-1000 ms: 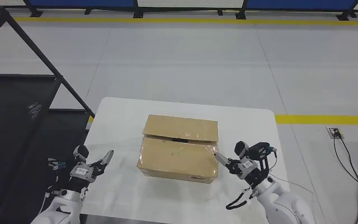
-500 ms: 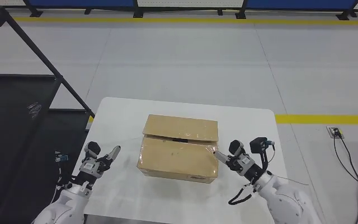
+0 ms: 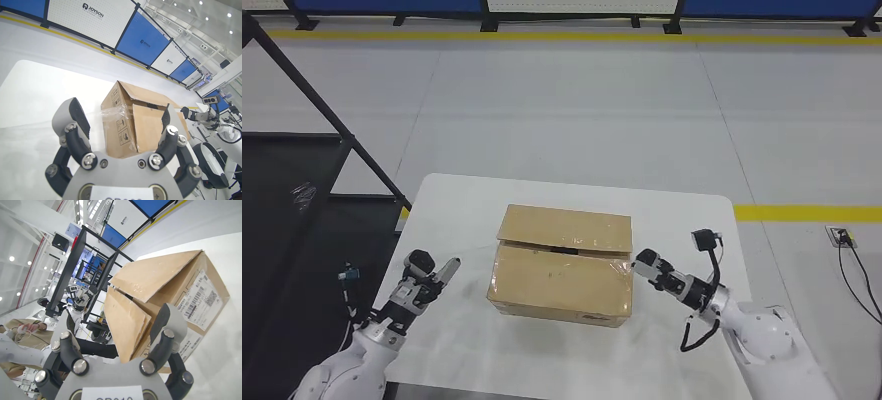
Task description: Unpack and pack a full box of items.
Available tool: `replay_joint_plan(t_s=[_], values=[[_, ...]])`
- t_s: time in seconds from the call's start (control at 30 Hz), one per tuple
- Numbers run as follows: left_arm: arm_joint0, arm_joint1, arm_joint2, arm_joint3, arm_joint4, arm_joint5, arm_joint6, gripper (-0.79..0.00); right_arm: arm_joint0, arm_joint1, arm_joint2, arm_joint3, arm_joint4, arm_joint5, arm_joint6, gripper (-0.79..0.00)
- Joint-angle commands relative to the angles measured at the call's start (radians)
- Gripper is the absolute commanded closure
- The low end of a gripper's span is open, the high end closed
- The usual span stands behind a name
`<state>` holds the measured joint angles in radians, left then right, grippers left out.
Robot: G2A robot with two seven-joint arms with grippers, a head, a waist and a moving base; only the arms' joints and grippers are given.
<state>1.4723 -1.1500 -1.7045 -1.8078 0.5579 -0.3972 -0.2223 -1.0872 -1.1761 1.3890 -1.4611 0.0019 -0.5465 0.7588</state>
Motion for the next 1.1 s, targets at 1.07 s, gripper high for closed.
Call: replay_joint_plan(t_s=[1.07], values=[[0.005,0.023,-0.009,-0.014,-0.056,-0.17,-0.18,-0.785,-0.082,0.095,-0.051,-0.242,0.21,-0.116,0.399,-0.785]])
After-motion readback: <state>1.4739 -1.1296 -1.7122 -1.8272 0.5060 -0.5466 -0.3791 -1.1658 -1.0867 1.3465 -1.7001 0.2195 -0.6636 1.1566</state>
